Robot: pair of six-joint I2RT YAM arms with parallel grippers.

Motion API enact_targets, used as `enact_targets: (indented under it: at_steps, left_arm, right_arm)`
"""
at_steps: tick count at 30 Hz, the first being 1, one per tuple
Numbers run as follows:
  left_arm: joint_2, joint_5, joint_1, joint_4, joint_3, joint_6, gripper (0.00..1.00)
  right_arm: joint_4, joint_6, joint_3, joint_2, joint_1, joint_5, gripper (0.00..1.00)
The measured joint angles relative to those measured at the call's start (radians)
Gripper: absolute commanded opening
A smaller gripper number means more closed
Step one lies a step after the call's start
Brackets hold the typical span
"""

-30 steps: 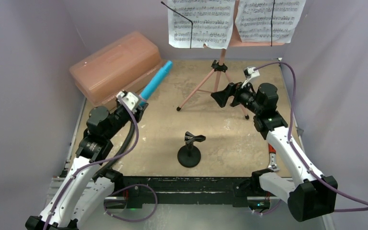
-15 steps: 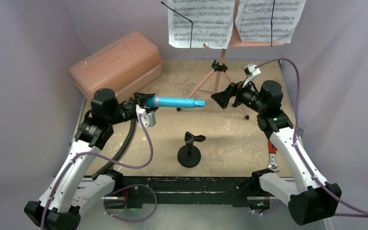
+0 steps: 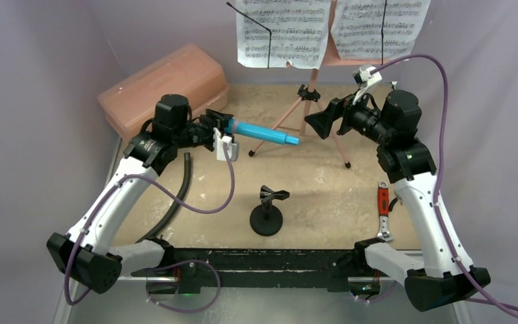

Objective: Set up the instrument practice props

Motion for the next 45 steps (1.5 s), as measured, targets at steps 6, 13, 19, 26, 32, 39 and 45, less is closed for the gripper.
enact_targets:
  at_steps: [6, 13, 19, 26, 32, 39, 45]
  left_arm:
    - [0.134, -0.085, -0.114, -0.109, 0.113, 0.073, 0.00]
    - [0.245, -0.153, -0.227, -0.187, 0.224, 0.098, 0.00]
    - [0.311, -0.256, -0.334, -0.217, 0.312, 0.161, 0.00]
    - [0.342, -0.381, -0.459, -0.223, 0.317, 0.255, 0.00]
    - [0.347, -0.499, -0.538, -0.200, 0.330, 0.338, 0.00]
    - [0.347, -0.595, -0.597, -0.165, 0.332, 0.408, 0.00]
    - [0.347, -0.651, -0.643, -0.168, 0.336, 0.430, 0.00]
  right_arm:
    - [-0.094, -0.053, 0.087, 0.009, 0.000, -0.041, 0.94]
    - [-0.211, -0.130, 0.087, 0.004, 0.000, -0.158, 0.74]
    - [-0.249, -0.136, 0.087, 0.014, 0.001, -0.250, 0.71]
    - [-0.283, -0.126, 0.069, 0.019, 0.001, -0.309, 0.69]
    - [-0.338, -0.120, 0.067, 0.053, 0.003, -0.344, 0.67]
    - [-0.397, -0.117, 0.043, 0.078, 0.013, -0.369, 0.59]
    - [-0.415, -0.110, 0.040, 0.097, 0.037, -0.374, 0.59]
